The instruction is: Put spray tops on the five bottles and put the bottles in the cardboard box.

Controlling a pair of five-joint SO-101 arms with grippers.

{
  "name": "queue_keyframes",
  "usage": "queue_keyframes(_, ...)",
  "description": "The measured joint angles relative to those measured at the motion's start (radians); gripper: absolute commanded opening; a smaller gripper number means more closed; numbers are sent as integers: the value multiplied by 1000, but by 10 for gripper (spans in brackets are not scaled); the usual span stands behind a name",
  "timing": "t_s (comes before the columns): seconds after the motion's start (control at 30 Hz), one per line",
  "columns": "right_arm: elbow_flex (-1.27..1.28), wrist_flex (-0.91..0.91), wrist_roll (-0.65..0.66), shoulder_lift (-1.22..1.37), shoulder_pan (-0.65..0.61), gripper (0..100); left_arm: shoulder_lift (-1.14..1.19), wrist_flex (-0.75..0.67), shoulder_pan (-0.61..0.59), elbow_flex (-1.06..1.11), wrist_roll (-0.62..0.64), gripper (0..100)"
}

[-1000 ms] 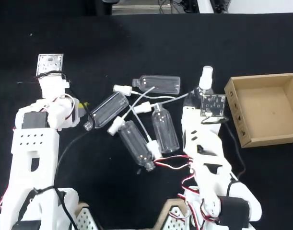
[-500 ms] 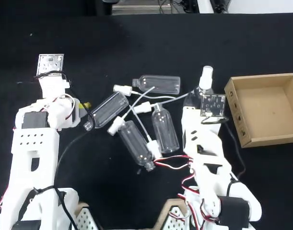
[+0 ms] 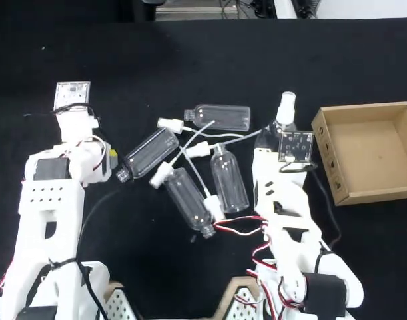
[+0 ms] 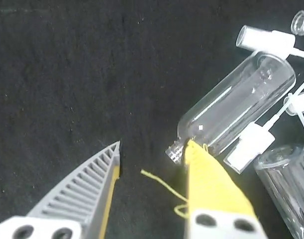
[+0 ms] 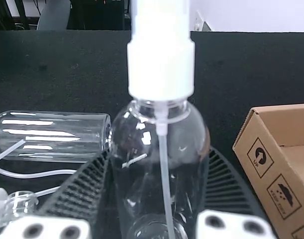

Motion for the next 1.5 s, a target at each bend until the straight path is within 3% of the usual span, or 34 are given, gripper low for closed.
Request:
queue_keyframes(0.37, 0, 0, 0, 0, 0, 198, 0, -51, 2, 94, 57, 197)
queue_keyframes(0.53, 9, 0, 0, 0, 0, 283, 0, -101, 2, 123, 66, 197)
queue_keyframes(1.03, 25, 0, 0, -2, 0, 286, 0, -109, 2, 123, 69, 197)
queue_keyframes(1.23, 25, 0, 0, -2, 0, 142, 0, -109, 2, 123, 69, 197)
queue_keyframes(1.3, 25, 0, 0, -21, 12, 156, 0, -109, 2, 123, 69, 197)
queue_keyframes(1.4, -31, 98, 0, -101, 40, 211, 0, -109, 2, 123, 71, 197)
queue_keyframes(1.5, -218, 411, 0, -198, 40, 237, 0, -109, 2, 123, 71, 197)
